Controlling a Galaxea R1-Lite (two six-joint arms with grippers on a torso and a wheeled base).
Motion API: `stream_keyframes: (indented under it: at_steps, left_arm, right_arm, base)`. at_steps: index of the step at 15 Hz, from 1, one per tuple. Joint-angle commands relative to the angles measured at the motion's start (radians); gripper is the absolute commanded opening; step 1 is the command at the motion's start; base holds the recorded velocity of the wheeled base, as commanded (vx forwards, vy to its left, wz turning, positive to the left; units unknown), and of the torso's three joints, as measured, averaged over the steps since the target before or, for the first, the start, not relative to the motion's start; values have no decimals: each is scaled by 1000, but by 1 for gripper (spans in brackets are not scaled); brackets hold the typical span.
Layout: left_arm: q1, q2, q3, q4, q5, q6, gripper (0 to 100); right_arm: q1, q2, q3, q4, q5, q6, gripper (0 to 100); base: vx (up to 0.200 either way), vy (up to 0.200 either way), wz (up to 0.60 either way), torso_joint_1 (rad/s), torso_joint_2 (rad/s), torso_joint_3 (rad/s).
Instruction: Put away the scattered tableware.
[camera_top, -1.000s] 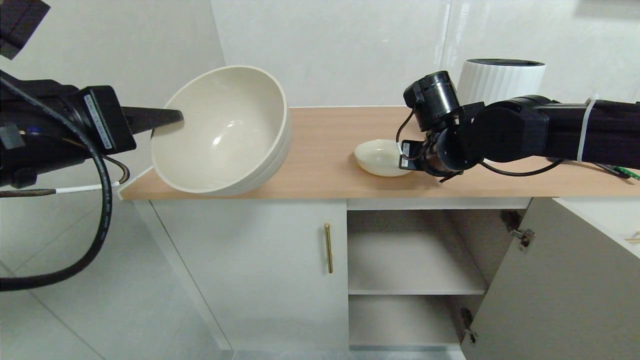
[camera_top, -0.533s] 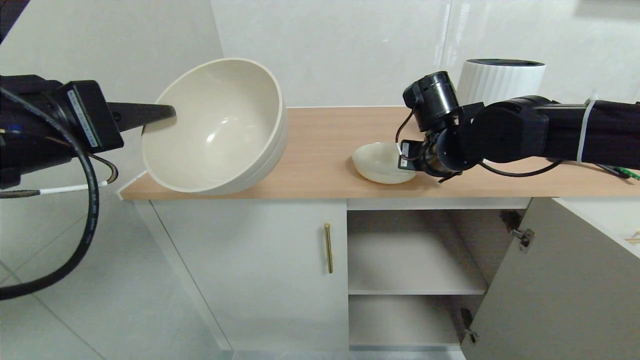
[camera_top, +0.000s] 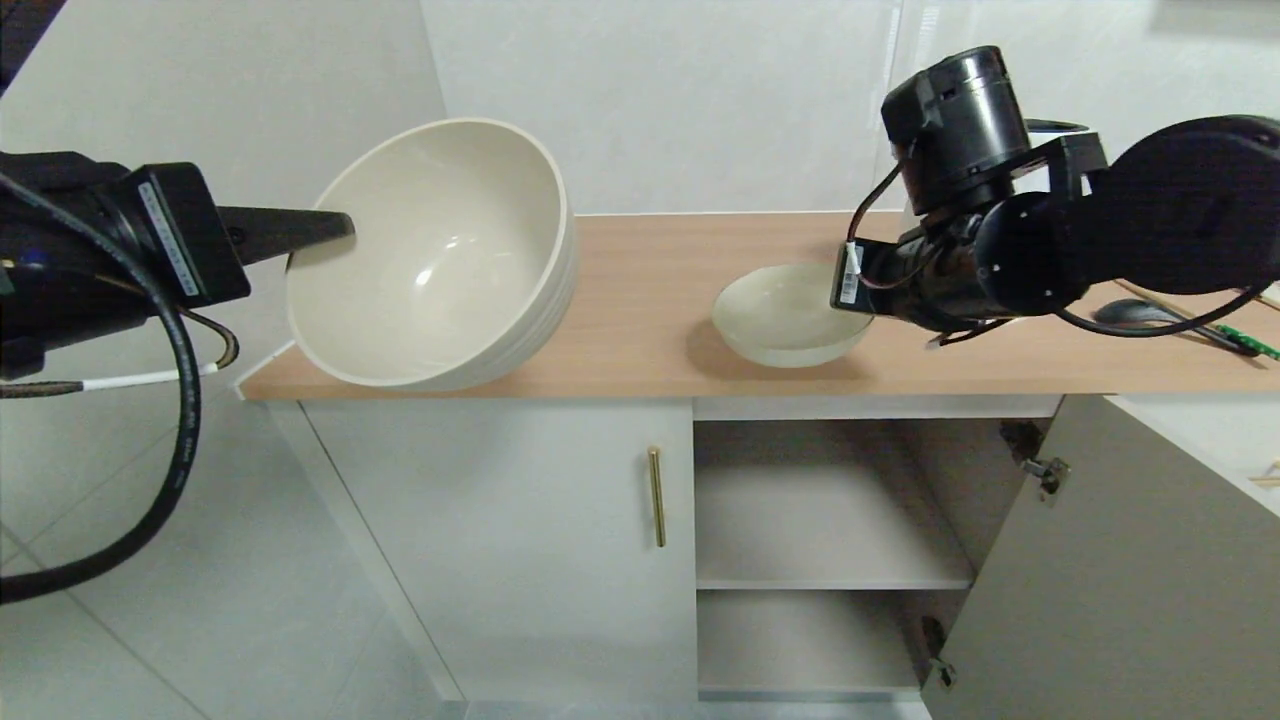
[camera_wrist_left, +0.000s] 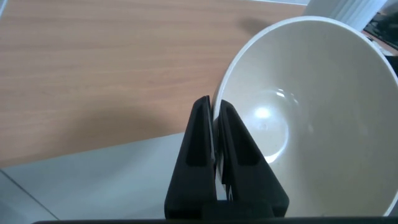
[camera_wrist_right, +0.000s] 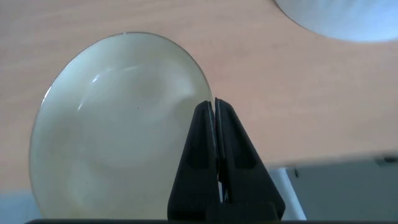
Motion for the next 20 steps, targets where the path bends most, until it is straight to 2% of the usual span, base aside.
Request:
stream_keyframes:
  at_steps: [1, 4, 5, 6, 7, 8, 9, 10, 12, 13, 17, 19, 20]
  left_arm:
    - [-14, 6, 1, -1, 1, -1, 0]
    - [-31, -1, 8, -1, 1, -1, 0]
    - [-34, -4, 8, -1, 3, -1, 0]
    - [-41, -8, 9, -1, 4, -1, 0]
    - [-46, -11, 14, -1, 4, -1, 0]
    - [-46, -11, 17, -1, 4, -1, 0]
    - [-48, -11, 17, -1, 4, -1, 0]
    - [-51, -11, 23, -1, 6, -1, 0]
    - [-54, -11, 23, -1, 6, -1, 0]
    - [-60, -11, 23, -1, 7, -1, 0]
    - [-77, -8, 43, -1, 9, -1, 0]
    - [-91, -13, 60, -1, 9, -1, 0]
    - [-126, -33, 110, 0, 11, -2, 0]
  right_arm:
    - [63, -153, 101, -35, 3, -1, 0]
    - [95, -246, 233, -164, 3, -23, 0]
    - [100, -262, 256, -169, 3, -47, 0]
    - [100, -323, 342, -169, 9, -116, 0]
    - [100, -366, 402, -167, 51, -167, 0]
    - [84, -420, 485, -172, 161, -235, 0]
    - [69, -455, 531, -172, 229, -256, 0]
    - [67, -498, 632, -172, 302, -259, 0]
    - [69, -524, 764, -177, 307, -256, 0]
    - [70, -519, 784, -187, 307, -251, 0]
    - [106, -475, 968, -440, 301, -181, 0]
    - [106, -472, 1020, -499, 299, -176, 0]
    - [106, -447, 1054, -559, 298, -178, 0]
  base:
    - [0, 0, 0, 0, 0, 0]
    - [0, 0, 0, 0, 0, 0]
    - [0, 0, 0, 0, 0, 0]
    - [0, 0, 0, 0, 0, 0]
    - [0, 0, 0, 0, 0, 0]
    - [0, 0, 0, 0, 0, 0]
    - [0, 0, 0, 0, 0, 0]
    - [0, 0, 0, 0, 0, 0]
    - [0, 0, 0, 0, 0, 0]
    - [0, 0, 0, 0, 0, 0]
    - [0, 0, 0, 0, 0, 0]
    - [0, 0, 0, 0, 0, 0]
    - [0, 0, 0, 0, 0, 0]
